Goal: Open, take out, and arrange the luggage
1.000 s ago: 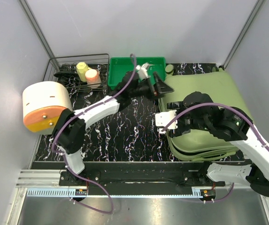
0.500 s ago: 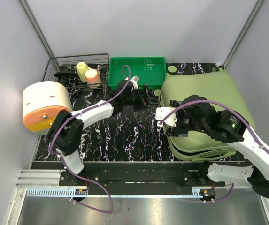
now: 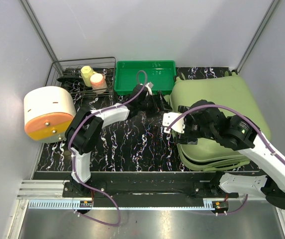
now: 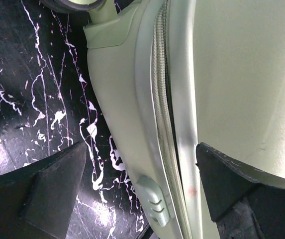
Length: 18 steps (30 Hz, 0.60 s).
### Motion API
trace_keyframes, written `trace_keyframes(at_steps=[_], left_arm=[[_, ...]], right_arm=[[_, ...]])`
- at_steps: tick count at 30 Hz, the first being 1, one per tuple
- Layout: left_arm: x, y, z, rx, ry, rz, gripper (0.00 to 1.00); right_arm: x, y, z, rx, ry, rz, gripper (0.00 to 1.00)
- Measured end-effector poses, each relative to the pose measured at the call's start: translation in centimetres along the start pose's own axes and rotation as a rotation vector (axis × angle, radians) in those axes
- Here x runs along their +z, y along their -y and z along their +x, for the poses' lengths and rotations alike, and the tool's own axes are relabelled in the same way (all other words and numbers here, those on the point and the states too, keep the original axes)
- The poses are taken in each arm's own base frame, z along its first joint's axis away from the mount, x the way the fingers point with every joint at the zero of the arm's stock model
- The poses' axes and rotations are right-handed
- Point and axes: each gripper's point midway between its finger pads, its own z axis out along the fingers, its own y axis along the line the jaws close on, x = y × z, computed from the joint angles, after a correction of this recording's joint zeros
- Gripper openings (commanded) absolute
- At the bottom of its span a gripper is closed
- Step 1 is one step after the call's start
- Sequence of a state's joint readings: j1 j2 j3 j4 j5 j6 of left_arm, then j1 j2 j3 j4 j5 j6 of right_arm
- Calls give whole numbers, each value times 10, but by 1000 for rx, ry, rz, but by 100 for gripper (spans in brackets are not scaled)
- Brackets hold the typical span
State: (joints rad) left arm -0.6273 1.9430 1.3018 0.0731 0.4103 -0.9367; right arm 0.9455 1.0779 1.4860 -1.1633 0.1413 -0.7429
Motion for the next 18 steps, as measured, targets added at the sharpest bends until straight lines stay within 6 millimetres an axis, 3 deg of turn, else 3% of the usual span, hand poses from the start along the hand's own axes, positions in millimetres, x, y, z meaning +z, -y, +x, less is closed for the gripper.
trace_keyframes(at_steps=[18], left_arm=[[20,-4,10,-43,-9,57,96]], right_arm=[[11,-3,-5,-2,0,-28,83]])
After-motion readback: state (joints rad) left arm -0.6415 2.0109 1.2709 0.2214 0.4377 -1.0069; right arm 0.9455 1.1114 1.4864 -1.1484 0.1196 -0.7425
